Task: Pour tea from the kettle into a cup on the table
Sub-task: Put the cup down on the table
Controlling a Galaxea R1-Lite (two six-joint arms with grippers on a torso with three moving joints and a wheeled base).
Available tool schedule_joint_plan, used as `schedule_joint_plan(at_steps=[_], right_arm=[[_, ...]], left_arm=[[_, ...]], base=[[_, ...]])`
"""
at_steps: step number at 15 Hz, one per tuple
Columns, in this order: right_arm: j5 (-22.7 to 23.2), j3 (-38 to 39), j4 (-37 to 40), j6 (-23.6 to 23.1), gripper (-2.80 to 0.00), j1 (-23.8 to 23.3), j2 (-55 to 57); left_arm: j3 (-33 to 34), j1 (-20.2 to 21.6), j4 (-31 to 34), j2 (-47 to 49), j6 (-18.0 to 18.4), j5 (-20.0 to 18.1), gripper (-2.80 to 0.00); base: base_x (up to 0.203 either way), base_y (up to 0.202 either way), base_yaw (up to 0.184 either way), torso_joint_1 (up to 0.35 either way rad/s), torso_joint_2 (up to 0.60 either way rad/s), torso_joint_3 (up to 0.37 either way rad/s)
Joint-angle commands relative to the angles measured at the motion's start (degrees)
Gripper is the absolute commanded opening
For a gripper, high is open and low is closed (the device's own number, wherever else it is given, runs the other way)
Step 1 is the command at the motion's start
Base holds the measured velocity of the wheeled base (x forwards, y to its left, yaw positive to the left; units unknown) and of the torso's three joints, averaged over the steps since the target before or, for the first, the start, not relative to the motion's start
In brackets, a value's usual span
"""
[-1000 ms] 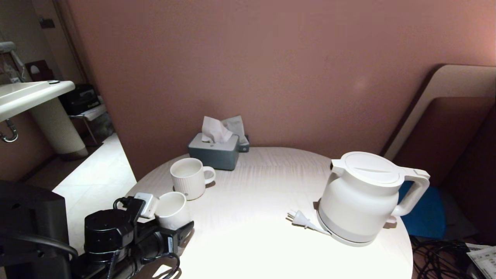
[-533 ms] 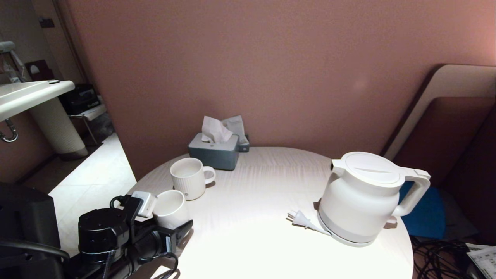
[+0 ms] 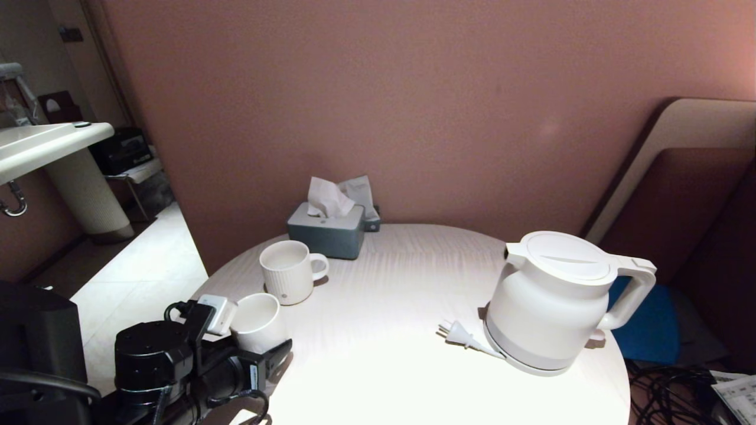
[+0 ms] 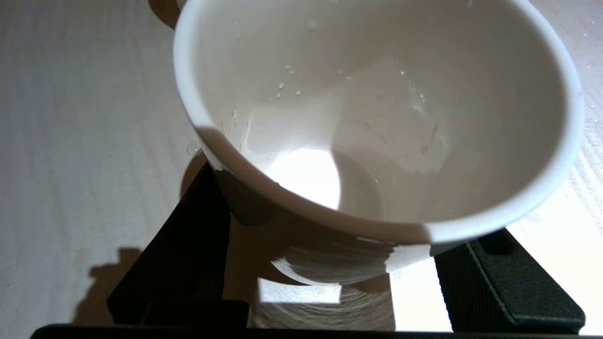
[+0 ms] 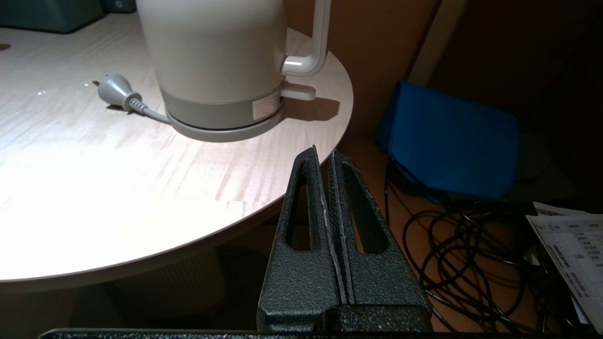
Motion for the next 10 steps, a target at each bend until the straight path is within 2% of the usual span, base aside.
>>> schedule_joint_plan(at_steps=[1, 10], right_arm=[[0.0, 0.0, 0.0, 0.0, -2.8, 0.0, 0.0], [0.0, 0.0, 0.0, -0.1, -2.8, 0.0, 0.0]], left_arm=[[0.3, 0.0, -2.7, 0.0, -0.1, 0.0, -2.8], [-1.7, 0.0, -2.7, 1.1, -0.6, 0.2, -2.8]], base=[[0.0, 0.0, 0.0, 0.0, 0.0, 0.0], [0.0, 0.0, 0.0, 0.0, 0.0, 0.0]])
